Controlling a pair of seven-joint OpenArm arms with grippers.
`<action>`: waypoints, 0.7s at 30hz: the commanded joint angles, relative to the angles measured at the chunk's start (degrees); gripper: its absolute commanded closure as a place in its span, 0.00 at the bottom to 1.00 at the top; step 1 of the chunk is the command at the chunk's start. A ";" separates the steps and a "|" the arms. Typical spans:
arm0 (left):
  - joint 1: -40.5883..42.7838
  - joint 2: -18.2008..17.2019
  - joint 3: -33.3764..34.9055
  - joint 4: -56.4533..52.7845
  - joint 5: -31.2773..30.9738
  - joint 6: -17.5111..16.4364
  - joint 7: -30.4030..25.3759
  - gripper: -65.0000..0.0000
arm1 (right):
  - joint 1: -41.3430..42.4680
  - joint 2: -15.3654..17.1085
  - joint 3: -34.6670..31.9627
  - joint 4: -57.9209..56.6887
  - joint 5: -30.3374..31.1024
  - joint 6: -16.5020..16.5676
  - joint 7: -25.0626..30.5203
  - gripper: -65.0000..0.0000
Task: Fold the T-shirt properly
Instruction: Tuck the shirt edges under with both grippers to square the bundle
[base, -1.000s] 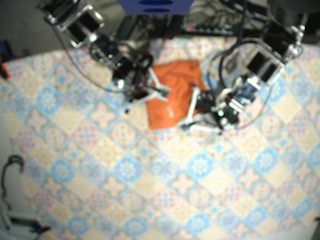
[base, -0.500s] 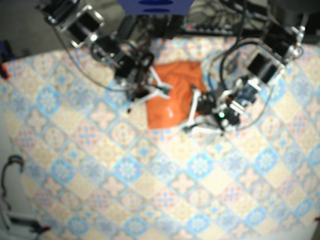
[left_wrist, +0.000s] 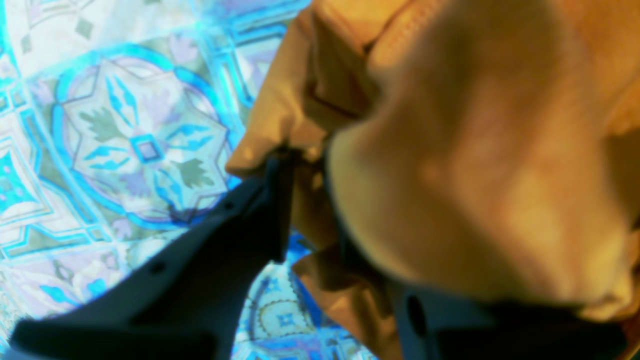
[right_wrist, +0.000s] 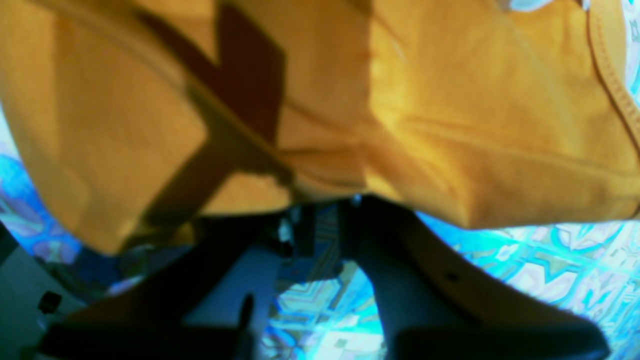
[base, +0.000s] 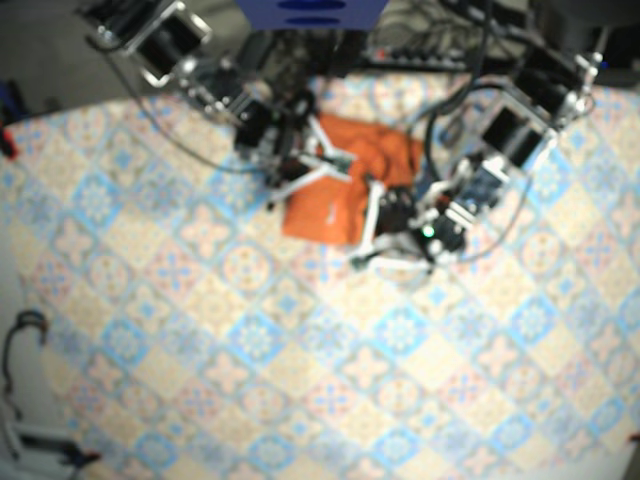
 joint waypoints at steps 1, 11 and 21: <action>-1.29 -0.18 -0.37 0.70 -0.41 -0.02 -0.68 0.78 | -0.10 0.20 -0.08 0.12 1.66 1.63 -1.10 0.86; -1.29 -1.76 -0.37 0.97 -0.50 -0.02 -0.68 0.78 | 0.34 1.34 2.91 -0.15 1.66 1.55 -0.84 0.86; -1.38 -3.79 -1.25 1.06 -0.50 -0.02 -0.59 0.78 | -0.01 1.34 9.32 0.20 -2.91 1.46 -0.84 0.86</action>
